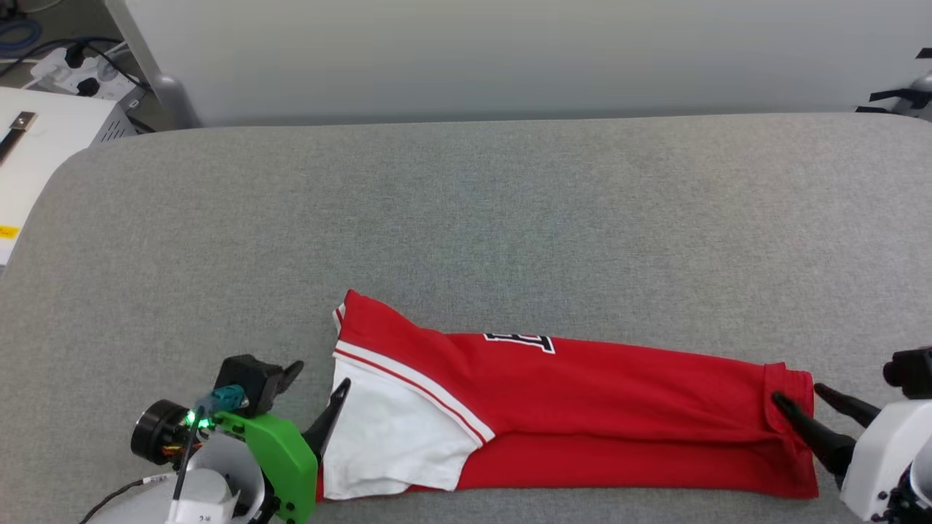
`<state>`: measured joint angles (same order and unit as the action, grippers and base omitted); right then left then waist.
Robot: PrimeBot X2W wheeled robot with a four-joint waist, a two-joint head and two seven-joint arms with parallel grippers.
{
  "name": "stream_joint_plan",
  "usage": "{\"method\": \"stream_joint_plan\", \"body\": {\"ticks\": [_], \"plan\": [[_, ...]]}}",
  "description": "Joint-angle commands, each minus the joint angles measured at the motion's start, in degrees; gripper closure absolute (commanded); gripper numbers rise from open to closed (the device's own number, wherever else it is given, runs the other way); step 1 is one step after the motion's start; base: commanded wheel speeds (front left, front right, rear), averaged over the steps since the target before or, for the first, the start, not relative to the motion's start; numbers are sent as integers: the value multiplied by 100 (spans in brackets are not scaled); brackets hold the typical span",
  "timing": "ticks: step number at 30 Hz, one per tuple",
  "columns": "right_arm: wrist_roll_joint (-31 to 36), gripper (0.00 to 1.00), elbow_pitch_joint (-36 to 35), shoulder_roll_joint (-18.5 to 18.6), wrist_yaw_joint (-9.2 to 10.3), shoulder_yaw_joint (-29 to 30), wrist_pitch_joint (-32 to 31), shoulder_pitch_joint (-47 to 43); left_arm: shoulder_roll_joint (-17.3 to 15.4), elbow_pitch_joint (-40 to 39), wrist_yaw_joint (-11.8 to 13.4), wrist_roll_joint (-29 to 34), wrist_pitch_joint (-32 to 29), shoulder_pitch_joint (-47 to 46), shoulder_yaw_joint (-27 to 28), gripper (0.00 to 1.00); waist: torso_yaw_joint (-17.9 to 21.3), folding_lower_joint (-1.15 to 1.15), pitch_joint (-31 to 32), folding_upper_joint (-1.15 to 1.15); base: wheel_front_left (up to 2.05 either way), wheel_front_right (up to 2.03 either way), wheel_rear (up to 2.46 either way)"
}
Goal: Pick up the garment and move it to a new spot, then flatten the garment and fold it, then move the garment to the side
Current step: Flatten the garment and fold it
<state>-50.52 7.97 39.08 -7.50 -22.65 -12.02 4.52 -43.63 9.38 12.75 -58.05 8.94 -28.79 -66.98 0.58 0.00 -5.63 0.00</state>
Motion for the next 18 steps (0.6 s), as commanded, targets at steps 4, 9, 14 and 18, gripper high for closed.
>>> {"method": "stream_joint_plan", "body": {"ticks": [4,9,14,18], "plan": [[-264,0,-430,232,1,470,-192,-185,-9,-209,477,279,493,289,327,0,21,0,128,0,0,0,0],[-603,0,-518,403,1,992,-684,-326,101,-458,928,788,600,474,871,0,-59,0,77,0,0,0,0],[-1068,0,-364,481,1,1311,-1428,-406,362,-849,1311,1550,604,901,1783,0,-167,0,-47,0,0,0,0],[-1193,0,-155,400,1,1413,-1840,-352,600,-1024,1335,2083,605,1283,2403,0,-256,0,-176,0,0,0,0]]}}
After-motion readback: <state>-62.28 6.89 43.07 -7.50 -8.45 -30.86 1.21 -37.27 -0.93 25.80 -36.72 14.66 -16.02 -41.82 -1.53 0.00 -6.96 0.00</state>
